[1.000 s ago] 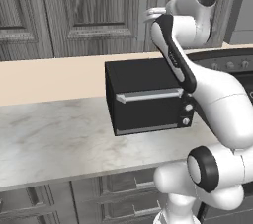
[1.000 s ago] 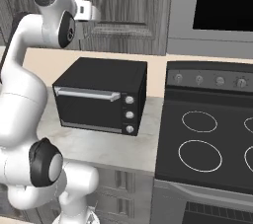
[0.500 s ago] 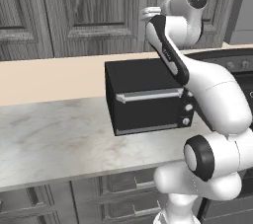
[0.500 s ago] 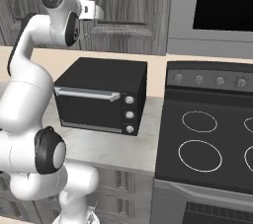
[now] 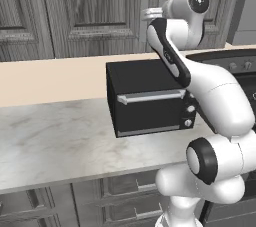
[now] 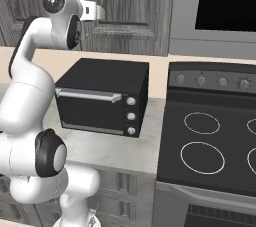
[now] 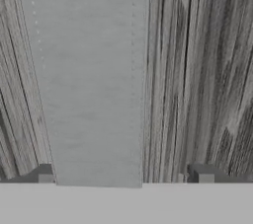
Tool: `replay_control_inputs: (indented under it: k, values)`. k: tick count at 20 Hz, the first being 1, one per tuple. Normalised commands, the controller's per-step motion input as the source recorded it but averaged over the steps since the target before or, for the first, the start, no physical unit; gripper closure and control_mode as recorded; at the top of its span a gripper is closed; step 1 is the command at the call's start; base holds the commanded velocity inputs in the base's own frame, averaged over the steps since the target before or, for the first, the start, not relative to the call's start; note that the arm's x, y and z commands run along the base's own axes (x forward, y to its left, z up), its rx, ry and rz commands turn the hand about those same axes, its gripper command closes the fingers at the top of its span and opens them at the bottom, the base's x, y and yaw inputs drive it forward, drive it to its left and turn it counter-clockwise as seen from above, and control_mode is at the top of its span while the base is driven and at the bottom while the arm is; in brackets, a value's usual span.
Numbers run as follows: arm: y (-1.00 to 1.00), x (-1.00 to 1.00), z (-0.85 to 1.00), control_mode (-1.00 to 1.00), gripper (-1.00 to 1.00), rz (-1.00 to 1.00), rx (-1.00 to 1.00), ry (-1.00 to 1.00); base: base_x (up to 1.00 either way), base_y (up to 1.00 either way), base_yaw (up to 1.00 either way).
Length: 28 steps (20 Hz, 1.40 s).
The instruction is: Move the bowls from the cabinet to the plates on the dining table.
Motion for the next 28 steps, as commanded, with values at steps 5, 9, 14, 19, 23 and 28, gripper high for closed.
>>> replay_control_inputs:
  k: [5, 9, 14, 19, 23, 28]
  values:
    - [0.02, 0.24, 0.0, -1.0, 1.0, 0.01, 0.0, 0.0, 0.0, 0.0, 0.0]
    - [0.0, -0.24, 0.06, -1.0, 1.0, 0.1, 0.0, -0.03, 0.0, 0.0, 0.0]
    - [0.0, -0.51, 0.15, -1.0, 1.0, 0.14, 0.0, -0.08, 0.0, 0.0, 0.0]
    - [0.0, -0.73, 0.27, -1.0, 1.0, 0.14, 0.0, -0.13, 0.0, 0.0, 0.0]
    - [0.0, -0.96, 0.48, -1.0, 1.0, 0.1, 0.0, -0.17, 0.0, 0.0, 0.0]
    - [0.0, -1.0, 0.57, -1.0, 1.0, 0.07, 0.0, -0.21, 0.0, 0.0, 0.0]
